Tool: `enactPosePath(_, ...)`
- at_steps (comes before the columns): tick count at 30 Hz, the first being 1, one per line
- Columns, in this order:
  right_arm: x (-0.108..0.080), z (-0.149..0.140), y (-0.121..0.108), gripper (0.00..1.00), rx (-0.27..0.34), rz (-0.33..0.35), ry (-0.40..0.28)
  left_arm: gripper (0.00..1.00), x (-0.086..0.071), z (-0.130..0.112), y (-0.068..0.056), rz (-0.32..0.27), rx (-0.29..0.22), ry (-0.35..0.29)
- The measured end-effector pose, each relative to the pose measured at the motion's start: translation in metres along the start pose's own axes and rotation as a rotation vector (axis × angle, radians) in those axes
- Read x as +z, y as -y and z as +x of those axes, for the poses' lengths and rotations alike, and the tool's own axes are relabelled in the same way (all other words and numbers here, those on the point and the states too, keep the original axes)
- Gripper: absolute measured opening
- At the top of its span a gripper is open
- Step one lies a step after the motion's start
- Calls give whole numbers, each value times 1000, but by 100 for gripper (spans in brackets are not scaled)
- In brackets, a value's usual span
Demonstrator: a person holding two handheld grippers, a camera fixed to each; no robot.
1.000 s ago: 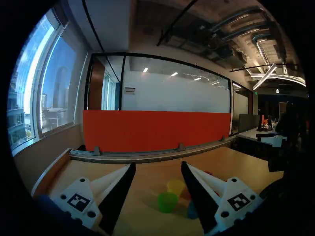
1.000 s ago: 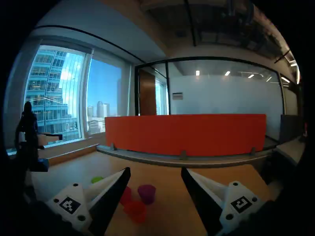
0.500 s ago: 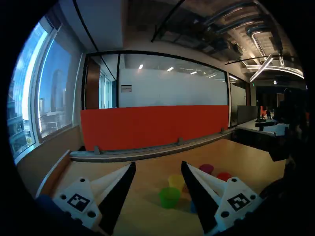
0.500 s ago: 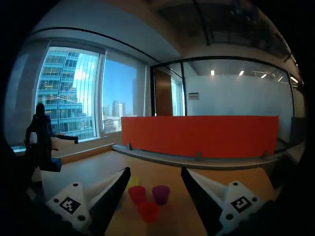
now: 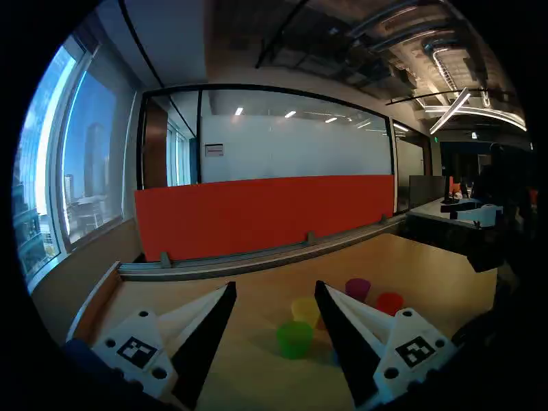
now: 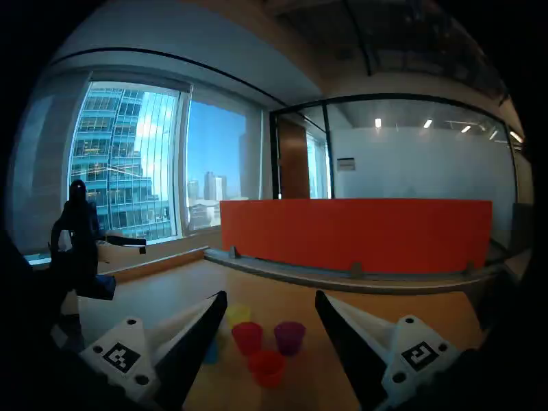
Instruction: Pour water
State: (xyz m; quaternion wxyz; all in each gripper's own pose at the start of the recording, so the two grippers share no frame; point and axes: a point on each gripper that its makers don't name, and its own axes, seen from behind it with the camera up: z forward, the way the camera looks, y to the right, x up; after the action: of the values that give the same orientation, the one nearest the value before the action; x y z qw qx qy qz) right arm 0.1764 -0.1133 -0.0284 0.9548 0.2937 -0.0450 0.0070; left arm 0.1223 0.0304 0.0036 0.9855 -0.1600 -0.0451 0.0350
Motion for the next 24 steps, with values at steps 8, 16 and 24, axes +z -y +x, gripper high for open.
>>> enactPosePath(8, 7, -5, 3, 99, -5, 16, 18, 85, 3, -6, 5, 12, 8, 16)
enactPosePath(16, 13, -11, 8, 99, -20, 34, 37, 85, 6, -17, 6, 14, 11, 42)
enactPosePath(24, 17, -12, 12, 99, -31, 45, 43, 85, 12, -36, 4, 10, 25, 85)
